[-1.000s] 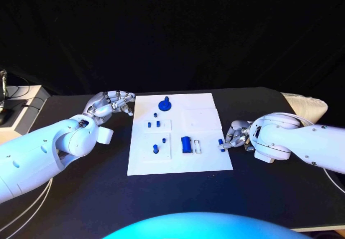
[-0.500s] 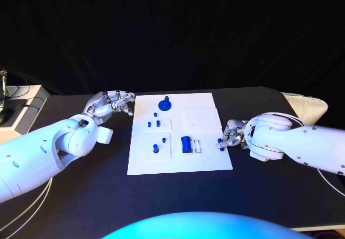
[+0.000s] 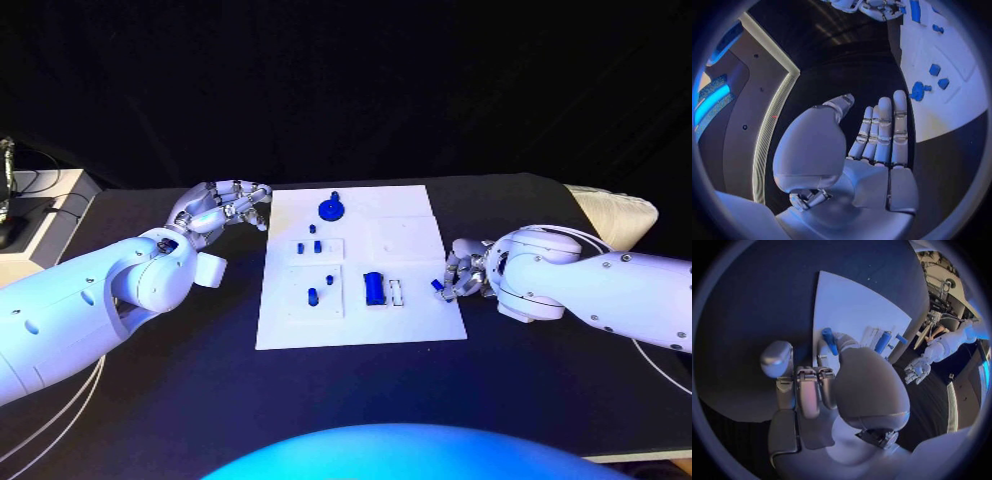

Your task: Assemble the parts on the task board

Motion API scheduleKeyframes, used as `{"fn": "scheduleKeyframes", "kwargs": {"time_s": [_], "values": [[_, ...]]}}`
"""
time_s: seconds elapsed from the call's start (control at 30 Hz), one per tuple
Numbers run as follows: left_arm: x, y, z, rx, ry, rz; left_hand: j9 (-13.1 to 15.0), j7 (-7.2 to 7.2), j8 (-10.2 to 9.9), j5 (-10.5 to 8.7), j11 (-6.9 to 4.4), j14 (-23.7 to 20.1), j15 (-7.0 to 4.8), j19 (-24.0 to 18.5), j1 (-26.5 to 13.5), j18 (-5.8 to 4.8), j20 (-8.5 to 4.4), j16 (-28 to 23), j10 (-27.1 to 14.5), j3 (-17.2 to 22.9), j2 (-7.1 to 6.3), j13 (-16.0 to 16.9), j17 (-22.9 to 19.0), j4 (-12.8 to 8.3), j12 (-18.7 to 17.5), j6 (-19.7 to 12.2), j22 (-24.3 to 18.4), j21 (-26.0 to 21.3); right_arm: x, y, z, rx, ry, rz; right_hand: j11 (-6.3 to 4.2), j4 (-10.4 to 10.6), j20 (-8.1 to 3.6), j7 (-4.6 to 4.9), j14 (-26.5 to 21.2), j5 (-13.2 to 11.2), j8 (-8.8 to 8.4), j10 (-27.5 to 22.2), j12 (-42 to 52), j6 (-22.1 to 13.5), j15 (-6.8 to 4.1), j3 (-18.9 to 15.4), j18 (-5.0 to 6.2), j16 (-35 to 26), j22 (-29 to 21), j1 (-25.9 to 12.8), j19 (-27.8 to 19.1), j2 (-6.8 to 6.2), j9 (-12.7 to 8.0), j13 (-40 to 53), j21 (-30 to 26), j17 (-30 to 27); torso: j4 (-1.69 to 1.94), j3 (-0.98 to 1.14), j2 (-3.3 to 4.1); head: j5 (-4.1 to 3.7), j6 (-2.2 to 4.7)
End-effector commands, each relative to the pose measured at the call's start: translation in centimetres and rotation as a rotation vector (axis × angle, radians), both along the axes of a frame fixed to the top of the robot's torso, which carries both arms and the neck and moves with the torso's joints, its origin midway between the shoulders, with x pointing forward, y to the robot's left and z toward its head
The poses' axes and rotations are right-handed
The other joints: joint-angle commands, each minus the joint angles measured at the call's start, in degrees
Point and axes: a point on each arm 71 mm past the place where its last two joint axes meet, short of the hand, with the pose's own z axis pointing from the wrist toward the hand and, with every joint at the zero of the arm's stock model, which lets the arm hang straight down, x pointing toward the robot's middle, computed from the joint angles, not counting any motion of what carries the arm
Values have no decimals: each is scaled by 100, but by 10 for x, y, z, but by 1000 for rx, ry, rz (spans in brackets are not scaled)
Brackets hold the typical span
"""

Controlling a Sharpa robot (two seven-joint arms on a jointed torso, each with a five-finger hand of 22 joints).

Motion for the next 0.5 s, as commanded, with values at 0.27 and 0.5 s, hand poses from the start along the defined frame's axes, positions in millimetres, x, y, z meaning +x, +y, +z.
{"fn": "scheduleKeyframes", "kwargs": {"time_s": [0.27, 0.5], "values": [[-1, -2, 0, -8, 3, -19, -9, 9, 2, -8, -7, 5, -3, 52, 16, 32, -7, 39, -28, -27, 65, -5, -8, 33, -16, -33, -13, -24, -7, -2, -11, 99, 85, -51, 113, -992, 69, 93, 559, 505, -740, 510, -4, 68, 88, 1940, -39, -13, 146, -202, -17, -277, -869, 1416, 12, 1339, -3, 7, 2, 11, 0], [-1, -2, 0, -7, 6, -19, -11, 10, 2, -10, -6, 6, -2, 54, 16, 32, -7, 39, -30, -28, 73, -5, -8, 41, -15, -34, -14, -25, -9, -2, -6, 162, 90, -96, 100, -1160, 70, 70, 558, 486, -714, 512, -2, 124, 78, 2081, -34, -14, 171, -444, -33, -310, -826, 1417, -5, 1336, -5, 7, 1, 18, 3]]}}
